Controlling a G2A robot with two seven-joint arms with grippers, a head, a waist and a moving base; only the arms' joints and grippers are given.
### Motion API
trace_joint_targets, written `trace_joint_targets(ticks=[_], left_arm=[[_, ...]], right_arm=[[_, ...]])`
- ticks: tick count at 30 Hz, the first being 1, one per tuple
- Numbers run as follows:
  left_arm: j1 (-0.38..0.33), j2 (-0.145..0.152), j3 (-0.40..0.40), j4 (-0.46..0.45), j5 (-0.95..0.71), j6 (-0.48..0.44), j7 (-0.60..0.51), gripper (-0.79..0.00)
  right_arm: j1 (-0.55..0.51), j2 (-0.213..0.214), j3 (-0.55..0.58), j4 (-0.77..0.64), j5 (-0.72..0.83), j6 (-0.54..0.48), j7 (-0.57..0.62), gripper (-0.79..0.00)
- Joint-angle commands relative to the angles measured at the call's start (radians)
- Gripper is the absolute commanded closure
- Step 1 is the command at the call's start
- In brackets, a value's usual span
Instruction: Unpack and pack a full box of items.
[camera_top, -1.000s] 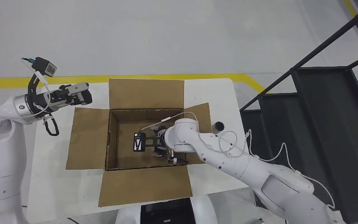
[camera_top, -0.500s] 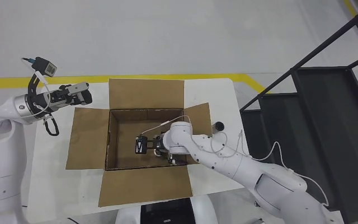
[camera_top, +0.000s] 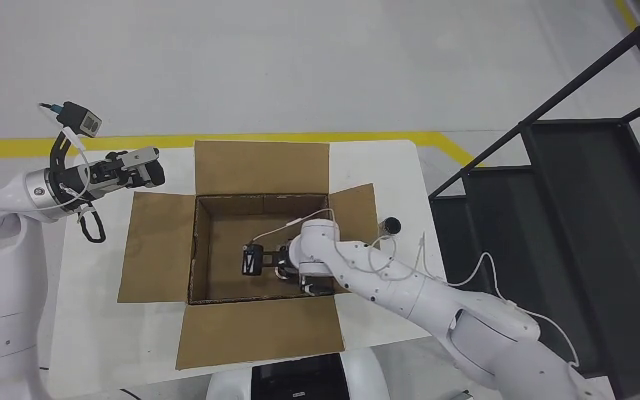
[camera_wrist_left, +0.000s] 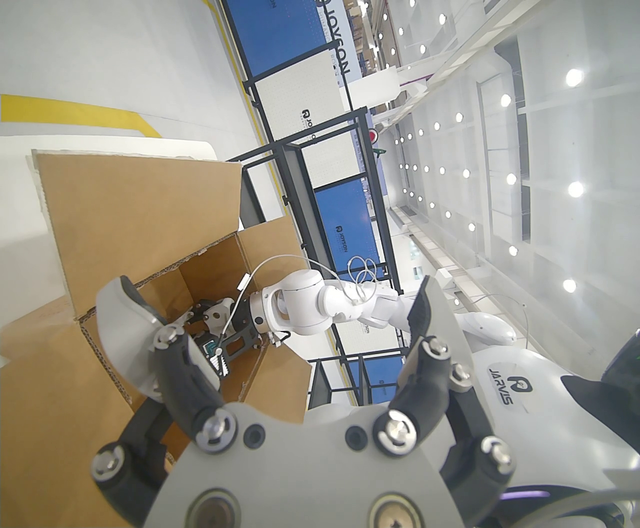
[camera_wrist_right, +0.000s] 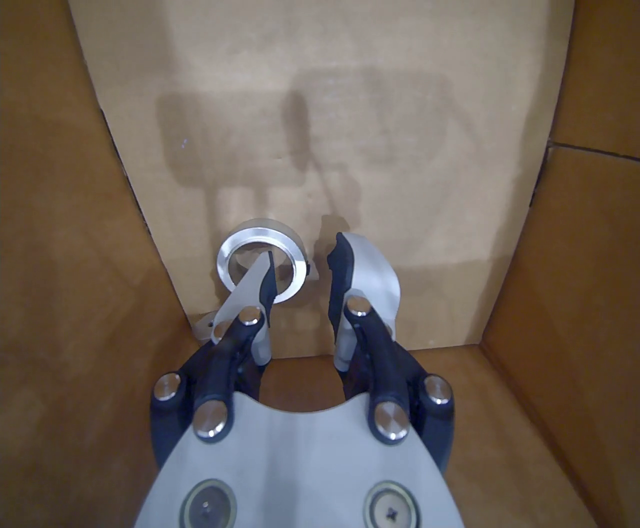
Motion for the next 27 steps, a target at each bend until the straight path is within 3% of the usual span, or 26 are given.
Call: trace_joint_targets(ticks=[1,4,8,19,27], left_arm=[[0.000,0.000,0.000,0.000,0.000,0.000,0.000,-0.785],[0.000,0.000,0.000,0.000,0.000,0.000,0.000,-0.785],[0.000,0.000,0.000,0.000,0.000,0.000,0.000,-0.785],[0.000,0.000,0.000,0.000,0.000,0.000,0.000,-0.785],[0.000,0.000,0.000,0.000,0.000,0.000,0.000,-0.785]], right_arm=[[-0.001,-0.004,-0.001,0.009,-0.002,-0.002,-0.002,-0.256],[0.001,-0.011,-0.002,0.021,-0.001,-0.005,-0.005,-0.197],[0.002,-0.019,-0.002,0.033,0.001,-0.013,-0.005,0.000],[0.007,-0.016,0.053,-0.021,0.031,-0.038,-0.007,0.000],[-0.084,0.065,0.298,-0.273,0.095,-0.067,-0.067,0.000]])
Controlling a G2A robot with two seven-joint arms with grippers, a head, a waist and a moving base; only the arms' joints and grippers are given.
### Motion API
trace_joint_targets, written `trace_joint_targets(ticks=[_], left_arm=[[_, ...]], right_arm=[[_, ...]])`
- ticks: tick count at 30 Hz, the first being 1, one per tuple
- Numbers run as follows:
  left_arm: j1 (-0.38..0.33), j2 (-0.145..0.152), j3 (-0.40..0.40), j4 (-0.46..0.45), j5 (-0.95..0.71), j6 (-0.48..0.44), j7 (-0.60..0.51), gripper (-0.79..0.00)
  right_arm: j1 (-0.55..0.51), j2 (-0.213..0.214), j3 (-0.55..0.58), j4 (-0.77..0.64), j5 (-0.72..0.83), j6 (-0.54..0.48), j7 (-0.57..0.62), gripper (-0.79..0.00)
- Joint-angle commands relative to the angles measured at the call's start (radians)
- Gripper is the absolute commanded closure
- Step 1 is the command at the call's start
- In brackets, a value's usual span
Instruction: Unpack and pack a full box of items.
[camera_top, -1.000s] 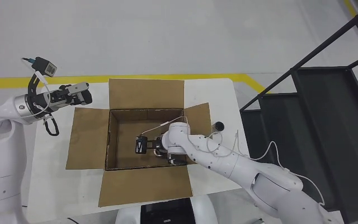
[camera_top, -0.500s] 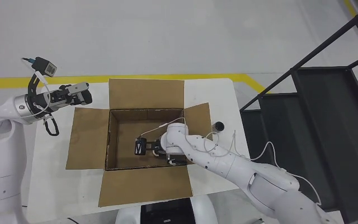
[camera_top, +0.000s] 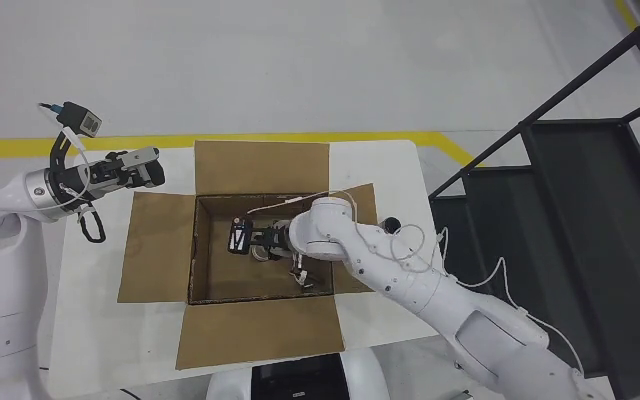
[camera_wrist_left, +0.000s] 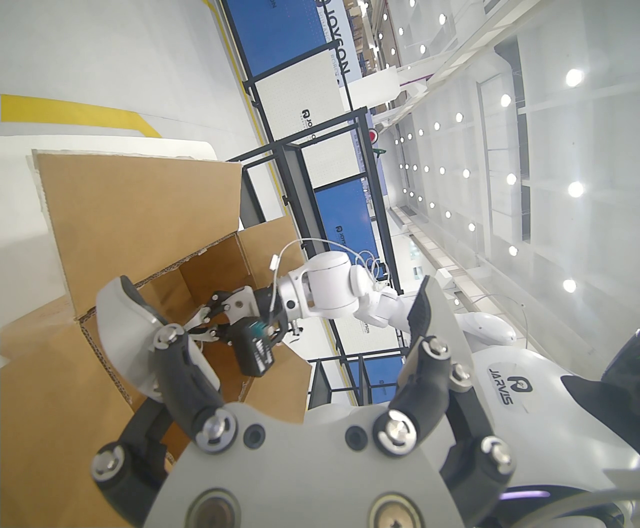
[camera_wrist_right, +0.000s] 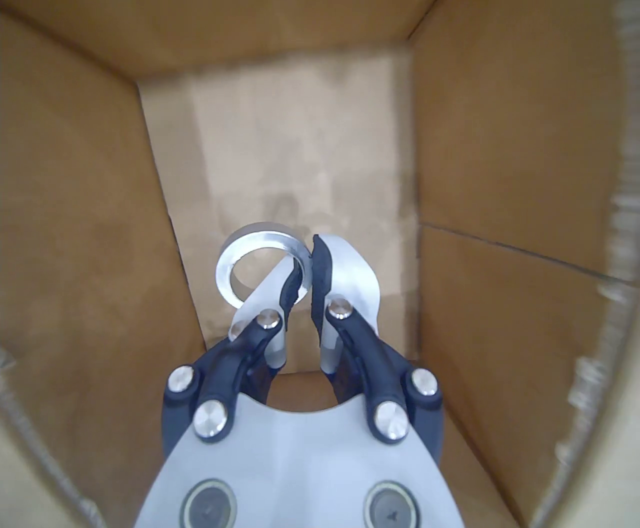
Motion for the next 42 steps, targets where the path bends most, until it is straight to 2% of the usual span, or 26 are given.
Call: trace_joint_targets(ticks=[1,8,15,33,37,42], left_arm=[[0.000,0.000,0.000,0.000,0.000,0.000,0.000,-0.785],[0.000,0.000,0.000,0.000,0.000,0.000,0.000,-0.785],[0.000,0.000,0.000,0.000,0.000,0.000,0.000,-0.785],[0.000,0.000,0.000,0.000,0.000,0.000,0.000,-0.785],[0.000,0.000,0.000,0.000,0.000,0.000,0.000,-0.785],[0.000,0.000,0.000,0.000,0.000,0.000,0.000,-0.785]], right_arm=[[-0.044,0.030,0.094,-0.089,-0.002,-0.017,0.012,0.000],[-0.207,0.103,0.333,-0.367,-0.014,-0.069,0.108,0.000],[-0.332,0.142,0.466,-0.540,-0.010,-0.103,0.184,0.000],[-0.348,0.146,0.474,-0.552,-0.008,-0.111,0.164,0.000],[-0.359,0.158,0.549,-0.556,0.027,-0.100,0.166,0.000],[-0.386,0.180,0.691,-0.615,0.132,-0.107,0.231,0.000]])
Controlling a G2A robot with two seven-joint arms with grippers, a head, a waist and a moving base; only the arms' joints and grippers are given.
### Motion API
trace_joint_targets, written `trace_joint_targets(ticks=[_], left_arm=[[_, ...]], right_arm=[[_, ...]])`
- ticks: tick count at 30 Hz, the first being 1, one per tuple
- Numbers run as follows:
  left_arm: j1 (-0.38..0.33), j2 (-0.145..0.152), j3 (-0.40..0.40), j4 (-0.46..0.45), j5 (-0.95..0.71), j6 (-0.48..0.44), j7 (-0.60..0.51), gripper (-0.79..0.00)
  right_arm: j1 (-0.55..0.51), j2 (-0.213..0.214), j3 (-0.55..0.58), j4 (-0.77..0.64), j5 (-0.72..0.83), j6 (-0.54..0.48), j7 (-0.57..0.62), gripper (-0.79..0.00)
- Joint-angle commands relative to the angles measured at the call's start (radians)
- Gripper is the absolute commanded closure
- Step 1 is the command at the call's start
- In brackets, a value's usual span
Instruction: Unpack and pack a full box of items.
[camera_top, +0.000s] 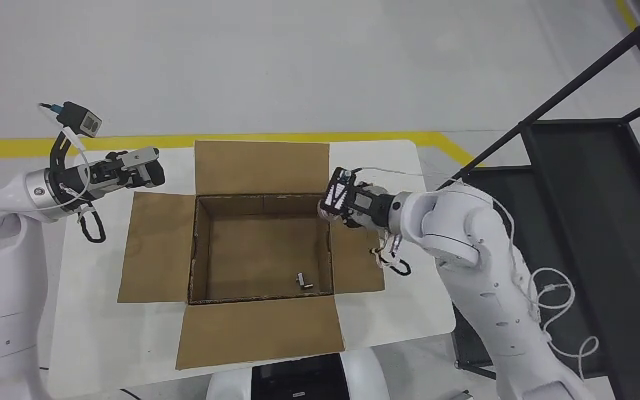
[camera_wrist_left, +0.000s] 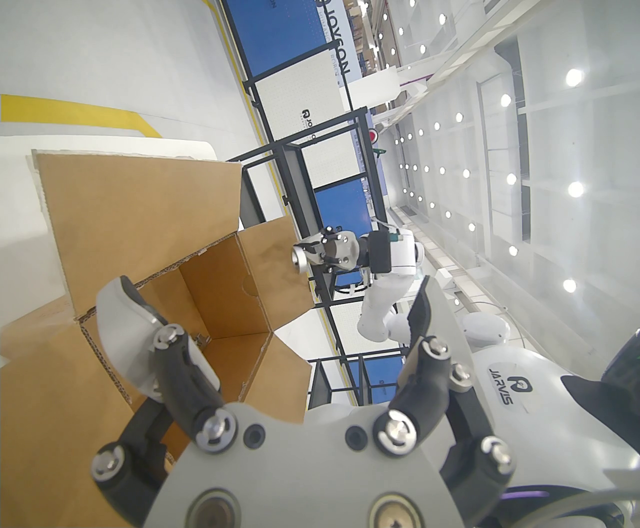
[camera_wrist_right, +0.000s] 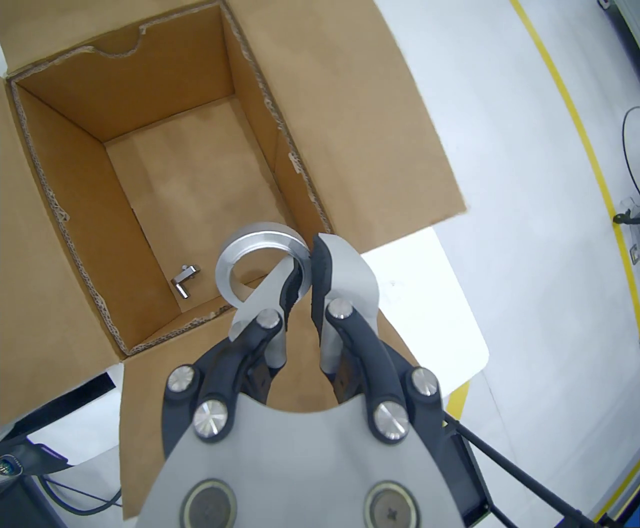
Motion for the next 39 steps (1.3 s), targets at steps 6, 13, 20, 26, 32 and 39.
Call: trace_joint_targets(ticks=[6,13,20,26,32,39], left_arm=[[0.000,0.000,0.000,0.000,0.000,0.000,0.000,-0.785],[0.000,0.000,0.000,0.000,0.000,0.000,0.000,-0.785],[0.000,0.000,0.000,0.000,0.000,0.000,0.000,-0.785],[0.000,0.000,0.000,0.000,0.000,0.000,0.000,-0.785],[0.000,0.000,0.000,0.000,0.000,0.000,0.000,-0.785],[0.000,0.000,0.000,0.000,0.000,0.000,0.000,-0.785]], right_arm=[[-0.083,0.031,0.200,-0.069,0.058,0.014,0.099,0.000],[-0.228,0.050,0.347,-0.082,0.124,0.021,0.074,0.000],[-0.408,0.063,0.463,-0.096,-0.003,0.044,0.031,0.000],[-0.466,0.068,0.409,-0.060,-0.209,0.058,-0.008,0.000],[-0.461,0.068,0.352,-0.018,-0.272,0.086,-0.038,0.000],[-0.461,0.068,0.352,-0.018,-0.272,0.086,-0.038,0.000]])
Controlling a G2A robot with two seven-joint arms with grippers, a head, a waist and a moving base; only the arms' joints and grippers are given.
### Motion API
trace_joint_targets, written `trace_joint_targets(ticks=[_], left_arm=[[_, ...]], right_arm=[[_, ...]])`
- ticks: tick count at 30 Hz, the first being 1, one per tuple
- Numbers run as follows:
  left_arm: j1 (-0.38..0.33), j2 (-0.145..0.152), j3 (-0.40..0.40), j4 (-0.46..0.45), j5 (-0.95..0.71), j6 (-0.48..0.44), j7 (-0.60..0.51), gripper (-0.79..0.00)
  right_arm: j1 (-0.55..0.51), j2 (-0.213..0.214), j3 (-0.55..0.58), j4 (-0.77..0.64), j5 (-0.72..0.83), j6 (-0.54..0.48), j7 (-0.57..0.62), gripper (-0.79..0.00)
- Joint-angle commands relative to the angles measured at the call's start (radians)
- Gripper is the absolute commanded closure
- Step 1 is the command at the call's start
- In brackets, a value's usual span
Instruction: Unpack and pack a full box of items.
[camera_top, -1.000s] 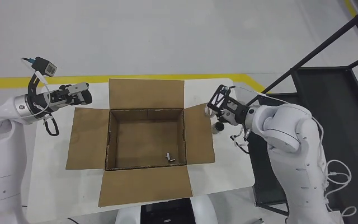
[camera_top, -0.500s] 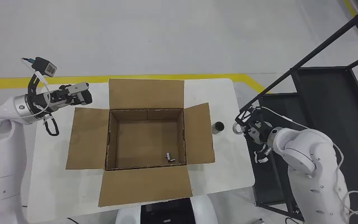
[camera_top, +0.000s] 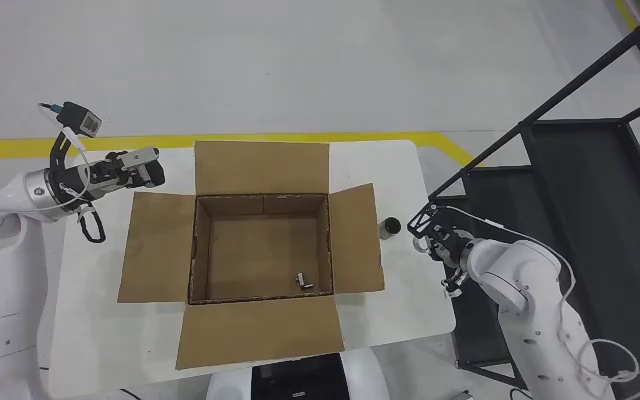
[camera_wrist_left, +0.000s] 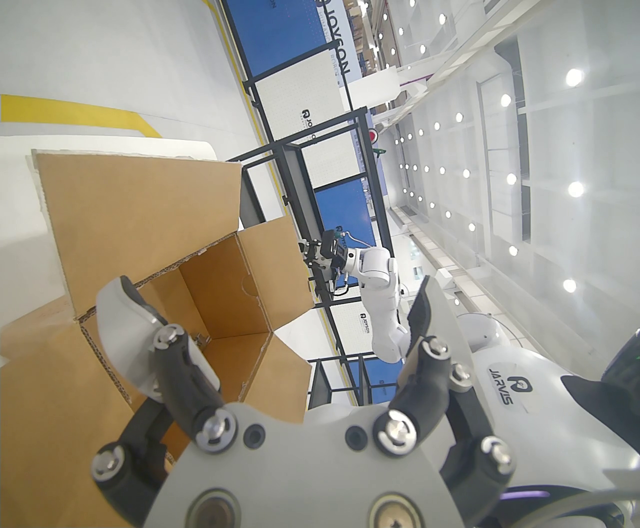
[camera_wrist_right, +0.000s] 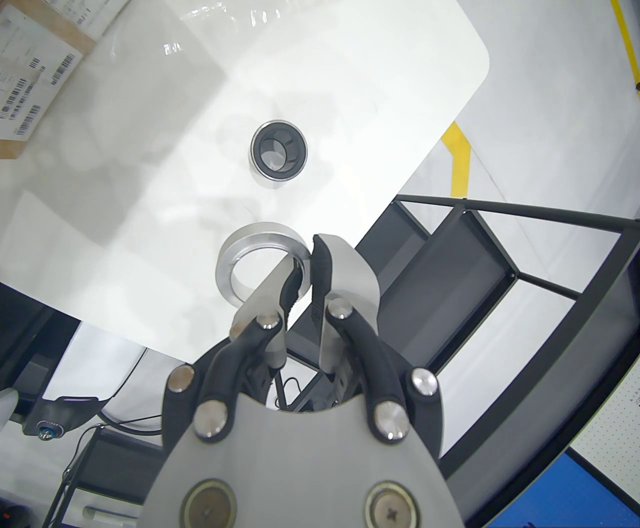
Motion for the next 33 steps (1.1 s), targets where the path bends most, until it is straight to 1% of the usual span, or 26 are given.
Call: trace_joint_targets(ticks=[1,10,11,14,18,24,27,33], left_arm=[[0.000,0.000,0.000,0.000,0.000,0.000,0.000,-0.785],[0.000,0.000,0.000,0.000,0.000,0.000,0.000,-0.785],[0.000,0.000,0.000,0.000,0.000,0.000,0.000,-0.785],[0.000,0.000,0.000,0.000,0.000,0.000,0.000,-0.785],[0.000,0.000,0.000,0.000,0.000,0.000,0.000,-0.785],[0.000,0.000,0.000,0.000,0.000,0.000,0.000,-0.785],[0.000,0.000,0.000,0.000,0.000,0.000,0.000,-0.785],[0.000,0.000,0.000,0.000,0.000,0.000,0.000,-0.785]], right_arm=[[0.000,0.000,0.000,0.000,0.000,0.000,0.000,0.000],[0.000,0.000,0.000,0.000,0.000,0.000,0.000,0.000],[-0.001,0.000,0.000,0.013,-0.002,0.011,-0.017,0.000],[0.006,0.002,-0.011,0.064,-0.043,0.019,-0.051,0.000],[0.030,0.003,-0.038,0.181,-0.079,0.033,-0.105,0.000],[0.081,0.004,-0.108,0.328,-0.179,0.027,-0.164,0.000],[0.107,0.002,-0.145,0.389,-0.209,0.034,-0.200,0.000],[0.155,-0.003,-0.214,0.476,-0.255,0.053,-0.232,0.000]])
